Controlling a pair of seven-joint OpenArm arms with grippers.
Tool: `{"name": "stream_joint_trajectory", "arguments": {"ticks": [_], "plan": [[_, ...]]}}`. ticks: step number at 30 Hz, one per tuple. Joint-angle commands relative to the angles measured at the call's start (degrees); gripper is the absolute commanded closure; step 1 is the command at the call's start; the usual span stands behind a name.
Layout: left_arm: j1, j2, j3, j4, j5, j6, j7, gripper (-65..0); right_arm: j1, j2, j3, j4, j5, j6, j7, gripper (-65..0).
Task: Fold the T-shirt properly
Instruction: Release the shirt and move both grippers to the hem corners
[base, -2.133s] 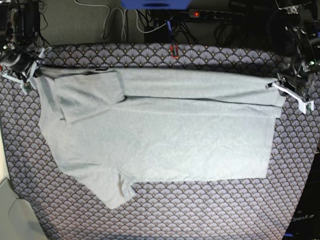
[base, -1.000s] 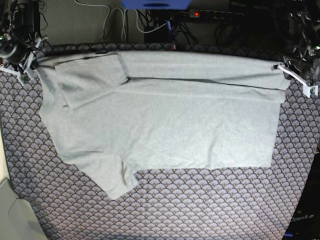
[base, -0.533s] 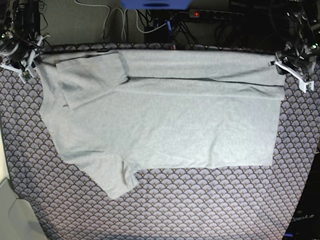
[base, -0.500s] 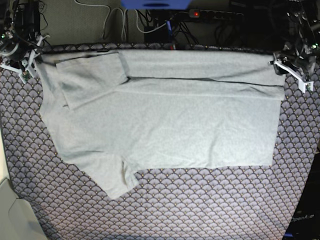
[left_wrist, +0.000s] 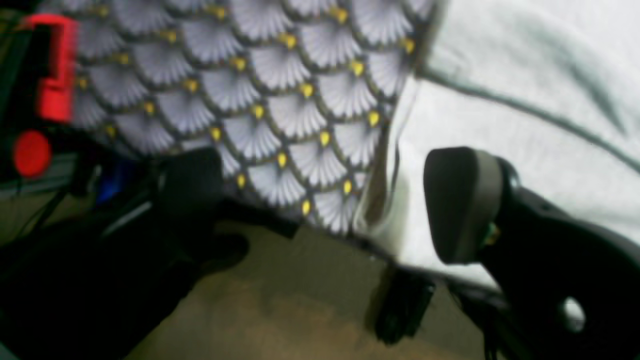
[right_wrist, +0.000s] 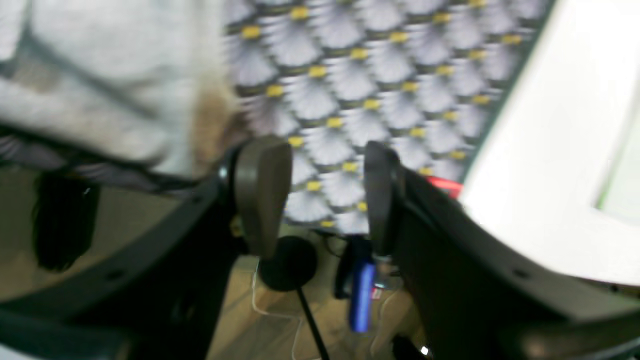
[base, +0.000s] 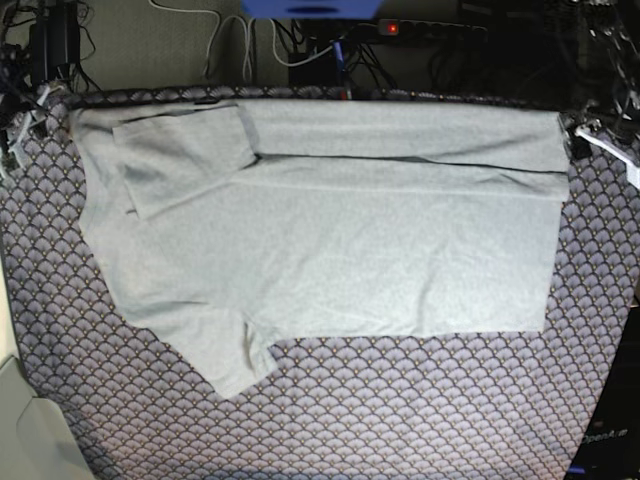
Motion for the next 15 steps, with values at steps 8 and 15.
{"name": "stream_joint_trajectory", "arguments": {"ticks": [8, 15], "plan": [[-5.32, -1.49, -3.44, 0.98, 0.0, -0.04, -0.96, -62.5, 6.47, 3.66, 0.79, -1.95, 0.3, -0.25, 0.71, -28.9], [-13.05, -0.96, -1.77, 0.37, 0.08, 0.4, -0.96, -62.5, 29.59, 7.88, -12.13, -15.48, 0.3, -0.25, -2.01, -29.1]]}}
